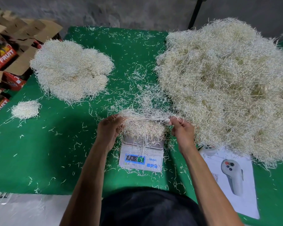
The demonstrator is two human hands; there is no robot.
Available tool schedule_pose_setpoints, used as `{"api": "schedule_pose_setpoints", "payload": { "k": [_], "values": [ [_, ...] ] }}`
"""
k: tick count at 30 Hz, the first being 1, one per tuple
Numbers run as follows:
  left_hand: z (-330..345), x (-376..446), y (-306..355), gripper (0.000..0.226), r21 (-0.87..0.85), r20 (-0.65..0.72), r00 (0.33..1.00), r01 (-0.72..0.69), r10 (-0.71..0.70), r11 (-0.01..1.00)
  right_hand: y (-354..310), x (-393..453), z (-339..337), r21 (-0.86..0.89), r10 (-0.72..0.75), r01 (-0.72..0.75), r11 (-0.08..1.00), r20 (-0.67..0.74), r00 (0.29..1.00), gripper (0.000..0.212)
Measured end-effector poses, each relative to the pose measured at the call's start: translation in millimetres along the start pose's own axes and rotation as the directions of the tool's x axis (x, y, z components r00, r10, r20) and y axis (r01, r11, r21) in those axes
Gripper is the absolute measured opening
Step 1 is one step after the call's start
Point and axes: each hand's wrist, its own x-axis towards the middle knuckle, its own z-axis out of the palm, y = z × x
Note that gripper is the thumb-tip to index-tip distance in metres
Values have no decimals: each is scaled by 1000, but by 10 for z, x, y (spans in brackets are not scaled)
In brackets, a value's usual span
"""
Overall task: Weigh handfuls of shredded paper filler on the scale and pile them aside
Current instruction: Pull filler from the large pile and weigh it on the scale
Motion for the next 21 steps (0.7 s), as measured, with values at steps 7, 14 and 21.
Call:
{"api": "schedule_pose_setpoints", "payload": {
  "k": [7,14,21],
  "values": [
    [-20,-49,-7,21,-176,-31,999,3,-9,984,73,-55,104,-246,-80,109,963,123,989,31],
    [112,-81,-37,5,77,-112,989,-85,93,993,85,-64,126,-598,-312,250,762,0,950,57],
    [271,-121,-15,9,274,-95,953,-254,289,928,67,-107,122,-374,-421,345,861,-142,896,52]
  ]
}}
